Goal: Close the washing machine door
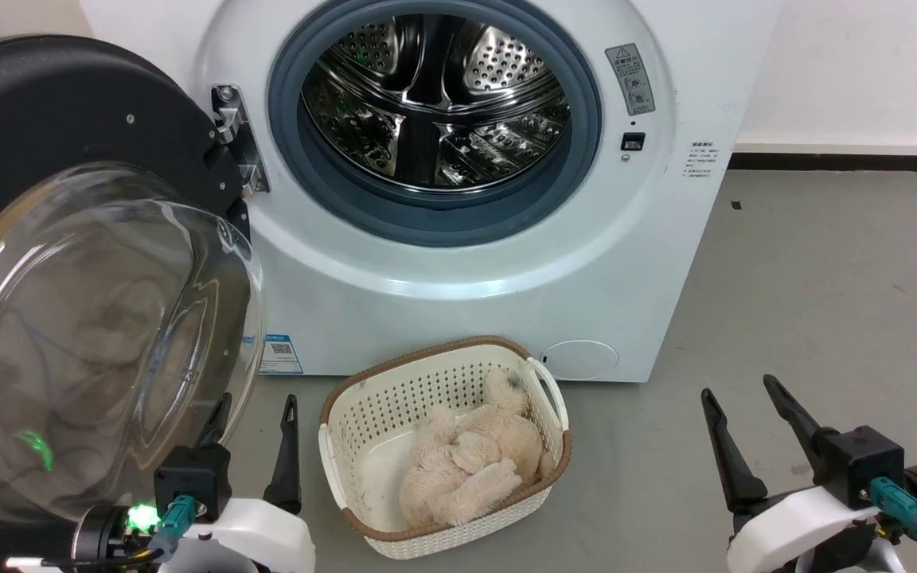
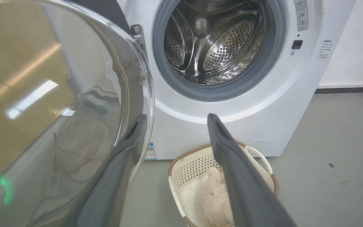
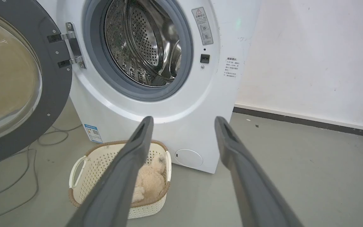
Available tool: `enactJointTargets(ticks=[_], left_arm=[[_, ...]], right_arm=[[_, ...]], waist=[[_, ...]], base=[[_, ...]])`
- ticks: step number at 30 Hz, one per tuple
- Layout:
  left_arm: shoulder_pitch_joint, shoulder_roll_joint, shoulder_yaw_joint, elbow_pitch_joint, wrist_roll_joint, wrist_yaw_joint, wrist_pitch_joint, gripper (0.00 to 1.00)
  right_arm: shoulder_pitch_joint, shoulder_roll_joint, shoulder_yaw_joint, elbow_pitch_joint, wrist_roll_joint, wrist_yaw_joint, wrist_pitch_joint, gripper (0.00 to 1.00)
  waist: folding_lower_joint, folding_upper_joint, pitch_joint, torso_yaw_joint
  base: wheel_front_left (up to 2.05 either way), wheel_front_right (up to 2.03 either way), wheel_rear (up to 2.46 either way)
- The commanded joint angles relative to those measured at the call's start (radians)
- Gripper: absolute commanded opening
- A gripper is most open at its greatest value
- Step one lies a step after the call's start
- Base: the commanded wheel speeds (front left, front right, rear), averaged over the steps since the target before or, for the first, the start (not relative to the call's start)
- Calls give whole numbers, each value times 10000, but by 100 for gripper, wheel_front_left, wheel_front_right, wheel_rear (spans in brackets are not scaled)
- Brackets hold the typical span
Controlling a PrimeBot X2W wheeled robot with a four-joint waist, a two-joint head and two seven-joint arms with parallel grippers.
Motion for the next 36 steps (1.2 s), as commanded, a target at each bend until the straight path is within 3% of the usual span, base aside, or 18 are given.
enactJointTargets(ticks=[1,36], left_arm=[[40,0,-11,7,-77,21,-126,100],[245,-2,-3,-56,-532,95,-878,100]], right_arm=[[60,4,-32,13,125,-1,-124,100],[228,16,358,239,684,1,-874,100]], waist=[[0,0,0,14],[0,0,-66,1230]], base=[[0,0,0],[0,0,0]])
